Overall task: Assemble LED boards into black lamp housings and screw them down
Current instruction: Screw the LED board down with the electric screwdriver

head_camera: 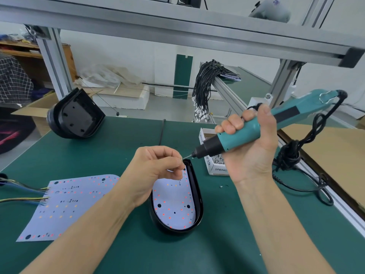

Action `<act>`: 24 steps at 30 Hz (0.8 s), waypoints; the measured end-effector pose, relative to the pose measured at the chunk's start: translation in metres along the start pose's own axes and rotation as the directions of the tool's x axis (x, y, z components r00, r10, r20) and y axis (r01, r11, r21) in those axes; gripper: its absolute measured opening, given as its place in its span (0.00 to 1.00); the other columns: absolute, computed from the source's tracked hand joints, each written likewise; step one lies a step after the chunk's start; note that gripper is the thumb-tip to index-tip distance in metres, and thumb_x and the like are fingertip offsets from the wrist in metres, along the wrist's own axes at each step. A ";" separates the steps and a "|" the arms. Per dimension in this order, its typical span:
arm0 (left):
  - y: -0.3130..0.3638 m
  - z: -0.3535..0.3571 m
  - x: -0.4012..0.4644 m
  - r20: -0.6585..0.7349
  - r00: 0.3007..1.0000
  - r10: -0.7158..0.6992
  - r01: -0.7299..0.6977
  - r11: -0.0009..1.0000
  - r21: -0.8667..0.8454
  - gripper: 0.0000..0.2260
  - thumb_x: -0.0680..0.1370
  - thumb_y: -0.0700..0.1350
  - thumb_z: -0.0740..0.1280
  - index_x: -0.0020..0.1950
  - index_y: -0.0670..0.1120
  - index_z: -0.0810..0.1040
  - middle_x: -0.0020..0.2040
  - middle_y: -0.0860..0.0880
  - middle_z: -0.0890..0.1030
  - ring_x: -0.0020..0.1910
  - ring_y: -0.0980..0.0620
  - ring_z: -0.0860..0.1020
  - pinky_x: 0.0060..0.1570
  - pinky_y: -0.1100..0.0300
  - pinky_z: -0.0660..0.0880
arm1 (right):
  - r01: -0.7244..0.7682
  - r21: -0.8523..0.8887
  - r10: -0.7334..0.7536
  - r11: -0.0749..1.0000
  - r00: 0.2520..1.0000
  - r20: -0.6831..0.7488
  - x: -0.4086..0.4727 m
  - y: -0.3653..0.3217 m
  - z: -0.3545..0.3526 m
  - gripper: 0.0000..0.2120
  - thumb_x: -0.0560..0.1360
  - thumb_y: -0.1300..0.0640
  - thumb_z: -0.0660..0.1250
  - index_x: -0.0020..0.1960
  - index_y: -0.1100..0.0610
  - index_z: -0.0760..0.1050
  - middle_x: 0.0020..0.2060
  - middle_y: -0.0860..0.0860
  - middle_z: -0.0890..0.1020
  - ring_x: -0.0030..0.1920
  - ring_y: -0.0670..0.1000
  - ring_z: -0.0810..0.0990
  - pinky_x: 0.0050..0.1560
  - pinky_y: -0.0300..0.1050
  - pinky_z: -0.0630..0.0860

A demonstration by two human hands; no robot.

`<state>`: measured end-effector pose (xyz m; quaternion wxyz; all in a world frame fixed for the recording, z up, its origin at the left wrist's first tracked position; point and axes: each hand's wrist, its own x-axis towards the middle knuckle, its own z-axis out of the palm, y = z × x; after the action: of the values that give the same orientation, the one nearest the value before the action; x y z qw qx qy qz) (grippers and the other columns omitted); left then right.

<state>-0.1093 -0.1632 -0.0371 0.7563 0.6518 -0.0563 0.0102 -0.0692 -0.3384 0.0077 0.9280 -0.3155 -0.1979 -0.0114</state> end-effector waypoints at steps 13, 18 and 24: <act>0.002 0.007 0.005 -0.142 0.989 -0.042 0.038 0.999 -0.032 0.03 0.74 0.32 0.69 0.42 0.38 0.82 0.35 0.43 0.83 0.32 0.50 0.78 0.39 0.59 0.81 | 0.060 0.061 -0.055 0.996 0.996 -0.076 -0.003 0.005 -0.006 0.20 0.60 0.44 0.77 0.36 0.52 0.68 0.30 0.47 0.72 0.31 0.47 0.71 0.43 0.42 0.72; 0.008 0.004 0.002 -0.147 0.988 -0.055 0.056 0.998 0.000 0.13 0.69 0.38 0.75 0.52 0.44 0.82 0.46 0.48 0.85 0.38 0.52 0.80 0.38 0.60 0.80 | 0.054 0.054 -0.050 0.997 0.996 -0.075 -0.004 0.004 -0.010 0.20 0.60 0.44 0.78 0.36 0.52 0.68 0.30 0.47 0.72 0.31 0.47 0.71 0.42 0.43 0.74; -0.004 -0.022 0.004 -0.544 0.834 -0.098 0.244 0.948 0.203 0.35 0.61 0.54 0.72 0.67 0.52 0.69 0.60 0.52 0.71 0.58 0.52 0.72 0.53 0.56 0.66 | -0.044 -0.003 0.043 0.999 0.995 -0.093 -0.017 0.004 -0.023 0.23 0.56 0.43 0.80 0.36 0.52 0.69 0.29 0.47 0.71 0.30 0.48 0.70 0.44 0.43 0.72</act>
<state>-0.1036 -0.1428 -0.0436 0.6467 0.7209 0.2140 0.1276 -0.0759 -0.3503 -0.0179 0.9355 -0.3211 -0.1475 -0.0063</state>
